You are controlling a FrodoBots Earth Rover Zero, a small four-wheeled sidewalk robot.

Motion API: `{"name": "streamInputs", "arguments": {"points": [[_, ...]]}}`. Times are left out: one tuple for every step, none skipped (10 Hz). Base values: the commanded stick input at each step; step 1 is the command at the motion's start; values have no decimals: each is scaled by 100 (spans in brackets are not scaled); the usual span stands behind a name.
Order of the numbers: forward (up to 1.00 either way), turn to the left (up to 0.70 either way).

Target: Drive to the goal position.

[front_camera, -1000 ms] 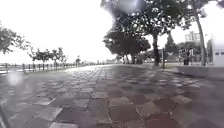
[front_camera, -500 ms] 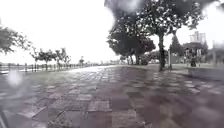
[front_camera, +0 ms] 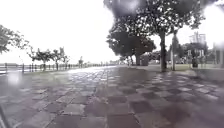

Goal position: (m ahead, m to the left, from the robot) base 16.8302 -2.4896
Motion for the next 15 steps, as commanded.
{"name": "streamInputs", "arguments": {"points": [[100,1],[100,1],[100,1],[100,1],[100,1],[100,1],[100,2],[100,5],[100,9],[100,10],[100,4],[100,1],[100,1],[100,1],[100,1]]}}
